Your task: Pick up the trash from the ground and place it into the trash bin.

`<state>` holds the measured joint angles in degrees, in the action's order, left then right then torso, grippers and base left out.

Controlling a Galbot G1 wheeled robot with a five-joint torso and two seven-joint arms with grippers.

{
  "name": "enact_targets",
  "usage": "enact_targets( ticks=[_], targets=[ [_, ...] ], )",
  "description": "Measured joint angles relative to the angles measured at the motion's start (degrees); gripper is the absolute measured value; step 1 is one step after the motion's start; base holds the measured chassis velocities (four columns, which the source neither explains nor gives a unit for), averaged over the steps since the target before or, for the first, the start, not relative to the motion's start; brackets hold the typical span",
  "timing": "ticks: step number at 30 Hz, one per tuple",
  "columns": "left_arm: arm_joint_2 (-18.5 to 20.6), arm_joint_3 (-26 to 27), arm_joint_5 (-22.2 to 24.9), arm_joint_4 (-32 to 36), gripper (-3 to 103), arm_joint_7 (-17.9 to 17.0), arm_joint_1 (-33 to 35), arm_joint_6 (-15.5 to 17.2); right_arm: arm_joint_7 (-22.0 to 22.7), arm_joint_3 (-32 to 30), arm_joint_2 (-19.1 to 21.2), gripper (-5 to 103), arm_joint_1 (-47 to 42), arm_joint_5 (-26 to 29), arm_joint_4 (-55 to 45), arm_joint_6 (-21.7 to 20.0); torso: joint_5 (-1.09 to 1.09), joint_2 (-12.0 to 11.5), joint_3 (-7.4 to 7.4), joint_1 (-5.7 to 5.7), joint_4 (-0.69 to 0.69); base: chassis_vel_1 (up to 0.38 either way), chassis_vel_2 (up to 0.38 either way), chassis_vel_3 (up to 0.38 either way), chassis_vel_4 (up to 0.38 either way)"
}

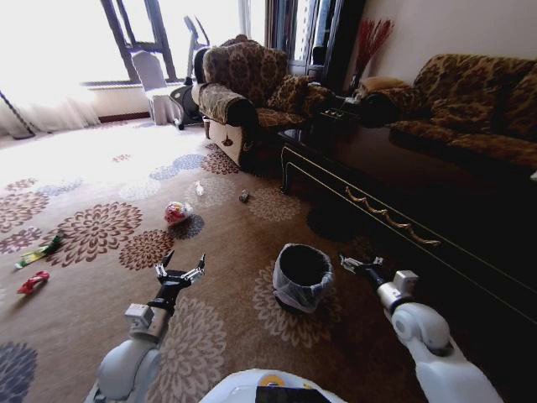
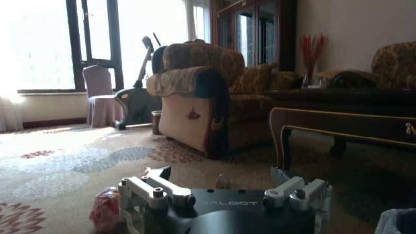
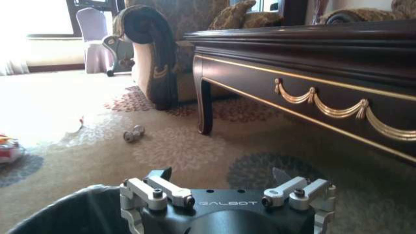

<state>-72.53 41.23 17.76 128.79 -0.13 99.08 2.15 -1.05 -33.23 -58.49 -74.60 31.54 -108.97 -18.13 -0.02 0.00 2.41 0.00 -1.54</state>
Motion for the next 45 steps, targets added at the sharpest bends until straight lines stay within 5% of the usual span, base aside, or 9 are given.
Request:
enact_targets(
  ticks=[8, 20, 29, 45],
  targets=[
    [-0.3, -0.1, -0.9, 0.8, 100, -0.5, -0.1, 0.2, 0.0, 5.6, 3.1, 100, 9.8, 3.4, 6.9, -1.3, 0.02, 0.0, 0.0, 0.0, 0.0, 0.0, 0.0, 0.0, 0.0],
    [-1.3, 0.4, -1.6, 1.5, 100, -0.7, 0.9, 0.0, 0.0, 20.8, 2.8, 100, 20.5, 9.6, 14.0, -11.2, 0.02, 0.0, 0.0, 0.0, 0.02, 0.0, 0.0, 0.0, 0.0],
    [-1.5, 0.7, -1.1, 1.6, 100, -0.7, 0.8, -0.5, 0.0, 21.9, 4.2, 100, 21.9, 18.1, 14.8, -18.4, 0.02, 0.0, -0.01, 0.0, 0.01, 0.0, 0.0, 0.0, 0.0],
    [-1.1, 0.4, -1.4, 1.5, 100, -0.4, 0.6, 0.5, 0.0, 20.7, 2.2, 100, 21.5, 21.9, 17.6, -21.0, 0.02, 0.0, -0.01, 0.0, 0.0, 0.0, 0.0, 0.0, 0.0]
  ],
)
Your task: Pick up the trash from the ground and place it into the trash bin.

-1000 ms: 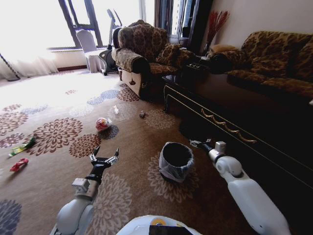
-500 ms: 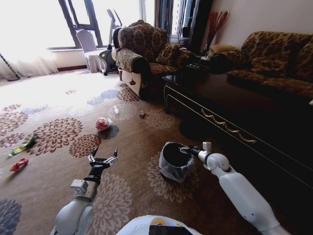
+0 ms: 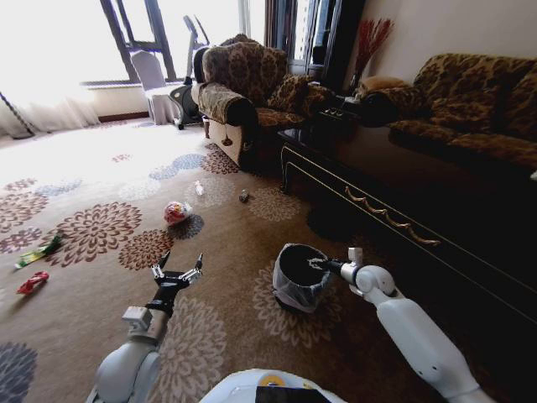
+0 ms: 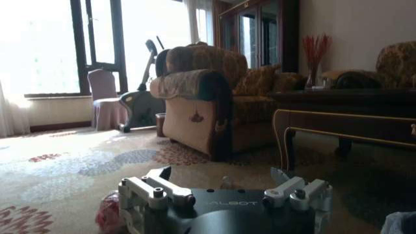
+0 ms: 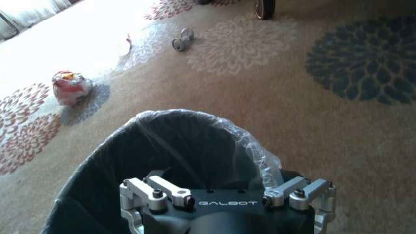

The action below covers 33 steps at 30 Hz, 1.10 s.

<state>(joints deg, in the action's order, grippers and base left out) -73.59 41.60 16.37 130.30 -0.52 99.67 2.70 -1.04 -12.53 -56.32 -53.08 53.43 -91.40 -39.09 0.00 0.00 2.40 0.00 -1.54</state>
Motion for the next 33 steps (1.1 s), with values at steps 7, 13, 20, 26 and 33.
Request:
enact_targets(
  ticks=[7, 13, 20, 26, 33],
  targets=[
    [0.1, -0.2, 0.0, 0.3, 100, 0.0, 0.1, 0.0, 0.0, -0.4, -0.4, 99, 0.0, 1.2, 0.8, -0.1, 0.01, 0.0, -0.01, 0.0, 0.0, 0.0, 0.0, 0.0, 0.0],
    [0.0, -0.4, -0.1, 0.3, 100, 0.1, 0.1, 0.0, 0.0, -0.6, 0.0, 84, -0.7, 1.3, 0.6, 0.1, 0.03, 0.0, -0.01, 0.0, 0.02, 0.0, 0.0, 0.0, 0.0],
    [-0.1, -0.6, -0.1, 0.3, 100, 0.1, -0.1, 0.0, 0.1, -0.6, 0.3, 57, -1.3, 1.4, -0.4, 0.2, 0.0, 0.0, 0.0, 0.0, 0.01, 0.0, 0.0, 0.0, 0.0],
    [-0.2, -0.6, -0.2, 0.3, 100, 0.1, -0.2, 0.1, 0.1, -0.2, 0.3, 35, -1.5, 1.3, -1.4, 0.4, 0.0, 0.0, 0.0, 0.0, 0.0, 0.0, 0.0, 0.0, 0.0],
    [-0.2, -0.6, -0.2, 0.3, 100, 0.1, -0.1, 0.2, 0.1, -0.1, 0.2, 12, -1.9, 1.2, -2.4, 1.1, -0.03, 0.0, 0.02, 0.0, -0.02, 0.0, 0.0, 0.0, 0.0]
  ],
)
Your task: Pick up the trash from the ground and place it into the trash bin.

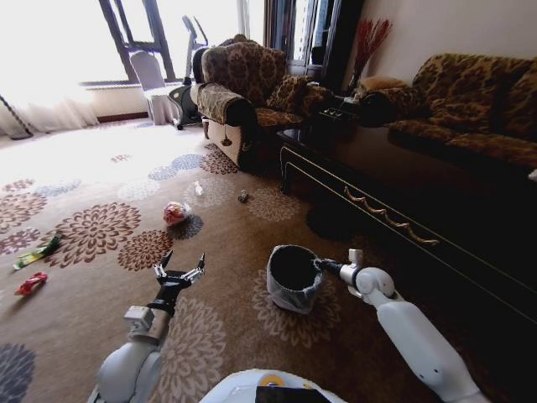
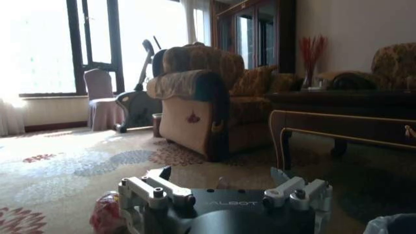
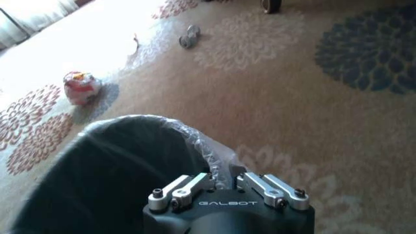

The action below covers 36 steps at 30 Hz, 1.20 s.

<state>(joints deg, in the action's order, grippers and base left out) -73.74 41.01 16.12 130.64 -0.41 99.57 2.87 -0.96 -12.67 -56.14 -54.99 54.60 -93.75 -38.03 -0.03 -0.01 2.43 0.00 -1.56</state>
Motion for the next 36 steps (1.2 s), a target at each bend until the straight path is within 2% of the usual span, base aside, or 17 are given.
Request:
enact_targets(
  ticks=[1, 2, 3, 4, 5, 7, 10, 16, 23, 36],
  targets=[
    [0.0, 0.0, 0.0, 0.0, 100, 0.0, 0.0, 0.0, -0.2, -0.1, 0.0, 12, -0.2, 0.0, -0.6, 0.2, -0.03, 0.0, 0.0, 0.0, 0.0, 0.0, 0.0, 0.0, 0.0],
    [0.0, 0.0, 0.0, 0.1, 100, 0.0, 0.0, 0.0, -0.1, -0.7, 0.0, 5, -0.4, -0.5, -1.5, 0.5, -0.01, 0.0, 0.0, 0.0, -0.02, 0.0, 0.0, 0.0, 0.0],
    [0.0, 0.0, 0.0, 0.1, 100, 0.0, 0.0, 0.0, -0.1, -0.7, 0.0, 5, -0.4, -0.5, -1.5, 0.5, -0.01, 0.0, 0.0, 0.0, -0.02, 0.0, 0.0, 0.0, 0.0],
    [-0.1, 0.0, 0.0, 0.1, 100, 0.0, 0.0, 0.1, 0.0, -1.3, 0.0, 5, -0.4, -0.7, -2.1, 0.8, 0.02, 0.0, 0.0, 0.0, 0.03, 0.0, 0.0, 0.0, 0.0],
    [-0.1, 0.0, -0.1, 0.1, 100, 0.0, 0.1, 0.1, -0.1, -2.3, 0.0, 1, -0.4, -0.7, -3.4, 1.3, 0.02, 0.0, -0.02, 0.0, 0.02, 0.0, 0.0, 0.0, 0.0],
    [-0.1, 0.0, -0.3, 0.1, 100, 0.0, 0.2, 0.1, -0.1, -3.1, 0.2, 1, -0.1, -0.5, -4.7, 1.7, -0.01, 0.0, -0.02, 0.0, -0.01, 0.0, 0.0, 0.0, 0.0],
    [-0.1, 0.0, -0.3, 0.1, 100, 0.0, 0.2, 0.1, 0.0, -3.9, 0.8, 1, -0.1, -0.8, -5.9, 2.0, 0.06, 0.0, -0.01, 0.0, 0.02, 0.0, 0.0, 0.0, 0.0],
    [0.0, 0.2, -0.2, 0.2, 100, 0.0, 0.2, 0.1, -0.1, -5.3, 2.7, 1, -0.2, -2.7, -9.5, 2.1, 0.03, 0.0, -0.02, 0.0, 0.02, 0.0, 0.0, 0.0, 0.0],
    [0.1, 0.3, -0.2, 0.2, 100, 0.0, 0.3, 0.0, -0.1, -6.7, 6.8, 1, -2.3, -10.6, -10.8, 0.7, 0.01, 0.0, -0.02, 0.0, 0.04, 0.0, 0.0, 0.0, 0.0],
    [0.1, 0.4, 0.0, 0.4, 100, 0.1, 0.4, 0.3, -0.1, -9.7, 7.3, 1, -3.9, -11.0, -11.6, 0.4, 0.03, 0.0, -0.02, 0.0, 0.01, 0.0, 0.0, 0.0, 0.0]
  ],
)
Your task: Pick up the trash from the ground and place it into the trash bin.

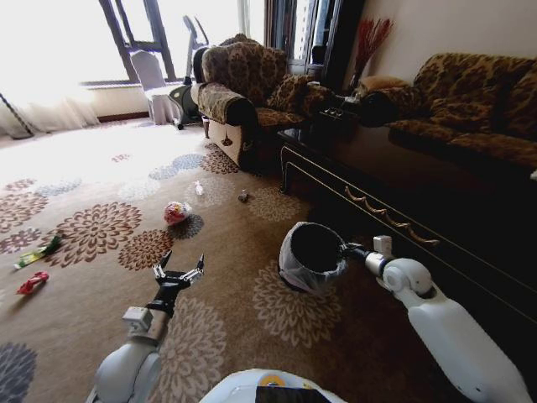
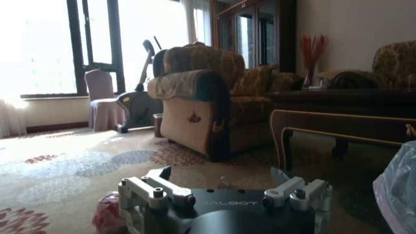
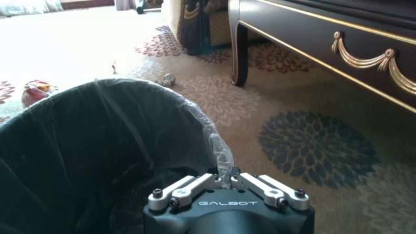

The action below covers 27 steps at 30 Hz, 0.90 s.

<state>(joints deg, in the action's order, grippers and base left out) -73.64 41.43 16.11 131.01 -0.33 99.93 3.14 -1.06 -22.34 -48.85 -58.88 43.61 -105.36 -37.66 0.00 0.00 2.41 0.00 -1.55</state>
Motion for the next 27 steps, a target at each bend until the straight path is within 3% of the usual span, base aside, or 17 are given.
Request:
enact_targets(
  ticks=[13, 27],
  targets=[
    [-0.3, -0.4, -0.4, -1.7, 100, -1.1, -0.5, 1.5, 0.0, -1.4, 0.0, 1, -2.1, -2.9, 0.2, 1.8, 0.0, 0.0, -0.01, 0.0, 0.02, 0.0, 0.0, 0.0, 0.0],
    [-0.9, -0.8, -2.2, -3.4, 100, -1.0, -1.2, 2.8, 0.0, -0.5, -0.1, 1, -1.8, -3.4, 1.6, 2.8, 0.0, 0.0, 0.0, 0.0, 0.01, -0.1, 0.12, 0.131, -0.102]
  ],
)
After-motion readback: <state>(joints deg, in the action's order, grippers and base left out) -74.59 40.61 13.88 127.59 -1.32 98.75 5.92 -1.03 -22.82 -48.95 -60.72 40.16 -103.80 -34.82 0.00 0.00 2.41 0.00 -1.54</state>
